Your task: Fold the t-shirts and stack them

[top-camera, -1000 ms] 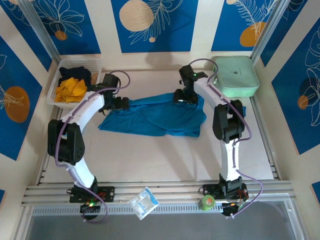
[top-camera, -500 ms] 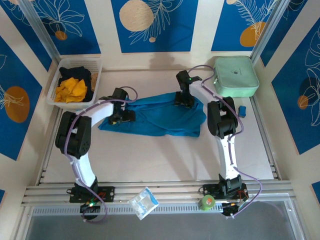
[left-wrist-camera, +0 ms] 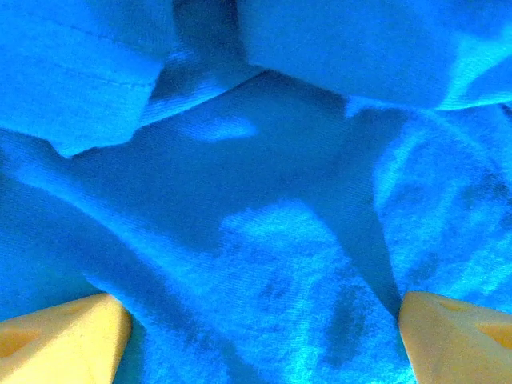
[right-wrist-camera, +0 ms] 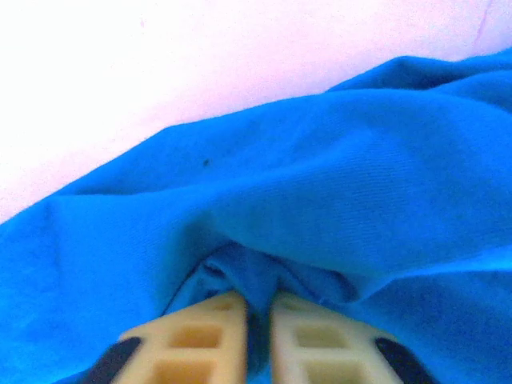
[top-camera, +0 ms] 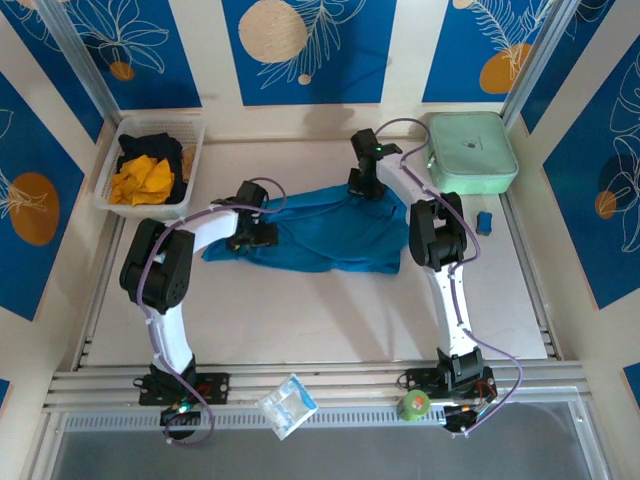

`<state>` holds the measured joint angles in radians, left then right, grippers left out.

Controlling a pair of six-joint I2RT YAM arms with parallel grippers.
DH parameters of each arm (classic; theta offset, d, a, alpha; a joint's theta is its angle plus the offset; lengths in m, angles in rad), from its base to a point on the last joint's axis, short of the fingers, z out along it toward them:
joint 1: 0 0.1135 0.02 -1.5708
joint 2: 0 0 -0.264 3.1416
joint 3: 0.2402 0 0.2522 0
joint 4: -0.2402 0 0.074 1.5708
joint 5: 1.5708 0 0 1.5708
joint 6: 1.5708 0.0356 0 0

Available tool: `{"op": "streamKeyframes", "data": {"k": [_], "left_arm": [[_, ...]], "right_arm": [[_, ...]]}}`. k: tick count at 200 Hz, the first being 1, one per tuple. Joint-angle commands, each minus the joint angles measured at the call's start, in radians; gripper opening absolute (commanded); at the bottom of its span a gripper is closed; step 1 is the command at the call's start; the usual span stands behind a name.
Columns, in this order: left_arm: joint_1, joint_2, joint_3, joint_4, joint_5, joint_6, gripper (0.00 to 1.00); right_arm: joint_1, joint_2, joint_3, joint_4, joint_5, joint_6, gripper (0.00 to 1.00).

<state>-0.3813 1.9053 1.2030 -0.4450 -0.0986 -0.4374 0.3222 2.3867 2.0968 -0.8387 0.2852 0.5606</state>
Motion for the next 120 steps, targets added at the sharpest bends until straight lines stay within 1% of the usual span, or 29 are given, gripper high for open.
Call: {"op": "streamKeyframes", "data": {"k": [1, 33, 54, 70, 85, 108, 120], "left_arm": [[-0.038, 0.039, -0.103, -0.026, 0.083, -0.034, 0.87], [-0.076, -0.021, -0.216, -0.021, 0.089, -0.057, 0.86], [-0.106, -0.080, -0.301, -0.030, 0.095, -0.078, 0.85], [-0.136, -0.129, -0.361, -0.038, 0.100, -0.103, 0.85], [-0.167, -0.166, -0.403, -0.044, 0.105, -0.127, 0.85], [-0.199, -0.202, -0.436, -0.049, 0.105, -0.161, 0.85], [-0.206, -0.210, -0.439, -0.048, 0.102, -0.174, 0.85]], "right_arm": [[-0.016, 0.015, 0.044, -0.040, 0.008, -0.009, 0.00], [-0.027, 0.007, 0.115, -0.058, -0.001, -0.076, 0.00], [-0.027, -0.012, 0.178, -0.063, 0.015, -0.152, 0.00], [-0.031, 0.005, 0.261, -0.060, 0.024, -0.226, 0.00], [-0.038, 0.068, 0.390, -0.075, 0.028, -0.308, 0.00], [-0.042, 0.229, 0.649, -0.098, 0.051, -0.423, 0.00], [-0.037, 0.284, 0.700, -0.048, 0.066, -0.474, 0.00]]}}
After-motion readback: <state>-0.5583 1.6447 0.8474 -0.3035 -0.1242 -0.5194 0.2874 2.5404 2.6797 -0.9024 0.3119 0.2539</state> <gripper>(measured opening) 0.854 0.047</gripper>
